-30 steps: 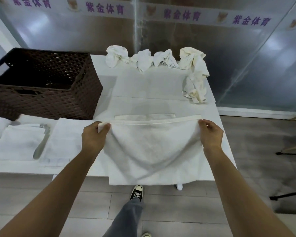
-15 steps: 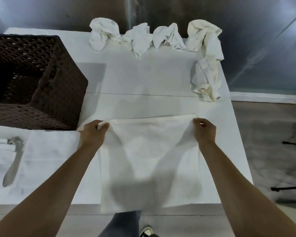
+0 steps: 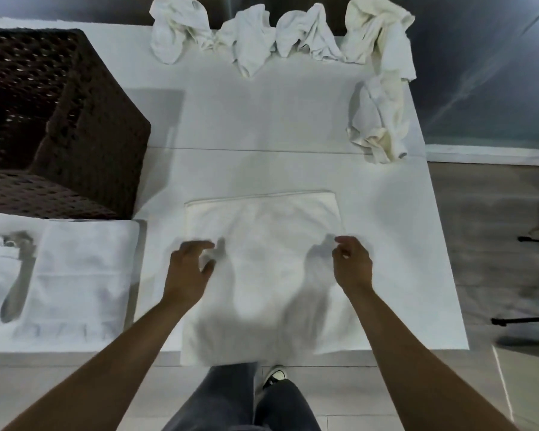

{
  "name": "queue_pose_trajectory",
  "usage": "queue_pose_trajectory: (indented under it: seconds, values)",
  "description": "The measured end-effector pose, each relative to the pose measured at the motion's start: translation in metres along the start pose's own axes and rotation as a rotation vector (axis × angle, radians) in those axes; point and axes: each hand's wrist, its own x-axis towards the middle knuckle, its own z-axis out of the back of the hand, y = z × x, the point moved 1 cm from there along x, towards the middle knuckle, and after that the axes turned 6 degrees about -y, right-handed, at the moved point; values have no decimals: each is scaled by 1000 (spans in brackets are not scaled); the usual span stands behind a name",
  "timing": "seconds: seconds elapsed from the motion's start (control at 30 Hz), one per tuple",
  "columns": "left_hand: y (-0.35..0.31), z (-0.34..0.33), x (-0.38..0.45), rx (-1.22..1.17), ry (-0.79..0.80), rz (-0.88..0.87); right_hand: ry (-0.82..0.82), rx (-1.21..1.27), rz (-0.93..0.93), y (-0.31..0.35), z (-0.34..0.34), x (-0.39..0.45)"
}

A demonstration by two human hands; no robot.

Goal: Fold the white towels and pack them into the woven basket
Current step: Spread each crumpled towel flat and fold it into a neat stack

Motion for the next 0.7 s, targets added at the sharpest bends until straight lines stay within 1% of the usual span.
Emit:
queue_pose_trajectory:
  seconds: [0.07,0.17,0.23,0.3,0.37,0.43,0.57,0.63,0.7]
  values:
    - [1,-11,-32,72,52,-41,41,-81,69,-18,0,-18]
    - [6,-26,-88,226,122,-29,102,-258,232,-50,6,-50]
    - [8,-32,-119,288,147,-15,108,-362,370,-72,12,-67]
    - [8,-34,-143,337,146,-12,106,-405,469,-90,18,-80]
    - [8,-35,-162,380,129,-23,114,-407,525,-104,25,-94]
    - [11,-38,-180,425,138,-47,146,-415,536,-119,32,-107]
    - [25,-45,-205,547,223,-77,289,-602,593,-150,41,-127]
    - [31,-47,-207,555,183,-89,275,-645,632,-159,41,-127]
    - [31,-47,-205,557,121,-106,219,-630,669,-159,42,-123]
